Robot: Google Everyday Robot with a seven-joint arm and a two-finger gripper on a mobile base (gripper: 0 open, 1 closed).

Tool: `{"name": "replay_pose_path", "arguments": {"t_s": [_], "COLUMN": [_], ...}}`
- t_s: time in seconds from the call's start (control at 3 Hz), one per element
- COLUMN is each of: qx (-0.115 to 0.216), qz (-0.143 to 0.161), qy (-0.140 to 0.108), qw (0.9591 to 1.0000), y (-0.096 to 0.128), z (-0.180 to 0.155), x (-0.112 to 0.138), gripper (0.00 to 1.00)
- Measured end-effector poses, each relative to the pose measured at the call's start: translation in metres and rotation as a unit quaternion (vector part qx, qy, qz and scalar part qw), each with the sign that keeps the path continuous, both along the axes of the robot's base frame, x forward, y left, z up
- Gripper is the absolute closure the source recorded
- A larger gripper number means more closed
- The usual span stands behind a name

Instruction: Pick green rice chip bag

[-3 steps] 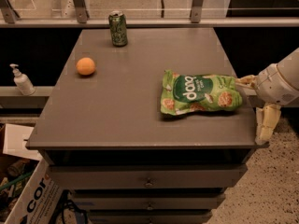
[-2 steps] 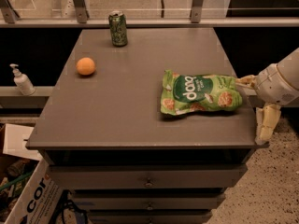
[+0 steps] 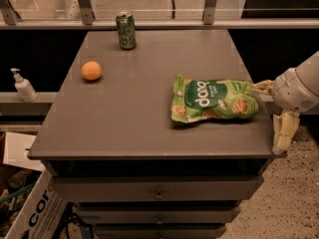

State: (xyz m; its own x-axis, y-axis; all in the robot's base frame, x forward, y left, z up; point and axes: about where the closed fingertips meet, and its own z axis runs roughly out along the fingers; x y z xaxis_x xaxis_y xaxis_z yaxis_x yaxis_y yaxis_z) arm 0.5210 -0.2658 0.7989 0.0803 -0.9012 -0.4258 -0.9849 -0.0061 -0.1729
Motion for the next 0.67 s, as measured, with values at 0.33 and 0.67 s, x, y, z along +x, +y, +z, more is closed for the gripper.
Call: {"name": "replay_pose_path", "arguments": {"t_s": [0.33,0.67], "qx": [0.0,0.0], "qz": [0.0,0.0], "qy": [0.0,0.0], "qw": [1.0,1.0], "y": [0.0,0.0], "z": [0.0,0.0], "x": [0.0,0.0], "gripper": [0.0,0.0]}}
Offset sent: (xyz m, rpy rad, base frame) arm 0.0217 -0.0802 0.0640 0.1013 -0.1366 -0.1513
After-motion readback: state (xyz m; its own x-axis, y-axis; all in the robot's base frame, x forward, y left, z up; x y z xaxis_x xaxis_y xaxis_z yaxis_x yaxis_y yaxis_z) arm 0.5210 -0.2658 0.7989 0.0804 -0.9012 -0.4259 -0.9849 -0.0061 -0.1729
